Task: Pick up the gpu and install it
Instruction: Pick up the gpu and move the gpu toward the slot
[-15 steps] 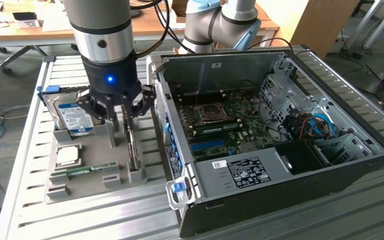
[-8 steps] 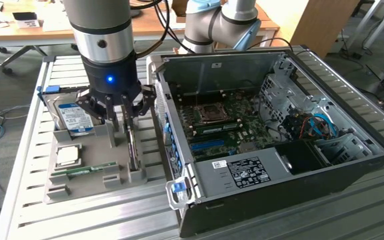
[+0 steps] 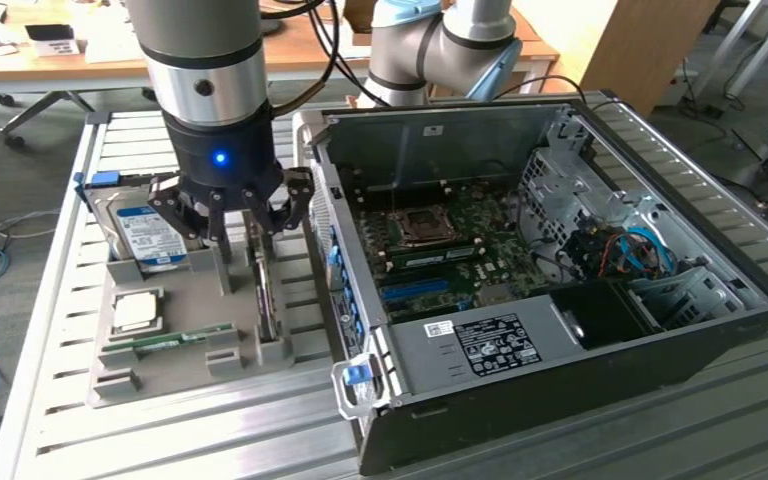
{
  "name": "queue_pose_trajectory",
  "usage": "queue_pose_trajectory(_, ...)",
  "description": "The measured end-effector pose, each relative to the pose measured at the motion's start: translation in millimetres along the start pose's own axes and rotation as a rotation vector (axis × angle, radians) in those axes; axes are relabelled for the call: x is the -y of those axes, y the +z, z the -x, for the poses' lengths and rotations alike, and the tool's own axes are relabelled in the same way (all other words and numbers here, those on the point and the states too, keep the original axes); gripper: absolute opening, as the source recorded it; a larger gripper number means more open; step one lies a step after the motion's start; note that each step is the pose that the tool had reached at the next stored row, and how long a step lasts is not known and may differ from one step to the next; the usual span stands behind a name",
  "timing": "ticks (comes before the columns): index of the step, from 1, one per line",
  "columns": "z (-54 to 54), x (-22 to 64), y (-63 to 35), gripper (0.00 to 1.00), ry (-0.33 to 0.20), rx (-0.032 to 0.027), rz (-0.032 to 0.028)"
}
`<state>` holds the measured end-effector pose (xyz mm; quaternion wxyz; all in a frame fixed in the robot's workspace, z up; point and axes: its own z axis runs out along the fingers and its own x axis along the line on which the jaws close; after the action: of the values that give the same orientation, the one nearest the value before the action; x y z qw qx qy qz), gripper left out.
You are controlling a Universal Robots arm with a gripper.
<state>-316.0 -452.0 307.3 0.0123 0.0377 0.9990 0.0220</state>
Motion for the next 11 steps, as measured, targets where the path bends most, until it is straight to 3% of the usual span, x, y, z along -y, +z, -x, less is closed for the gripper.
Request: queue_pose_trajectory(11,2.8,-0.2,0.1,0.49,0.0,0.0001,0.0)
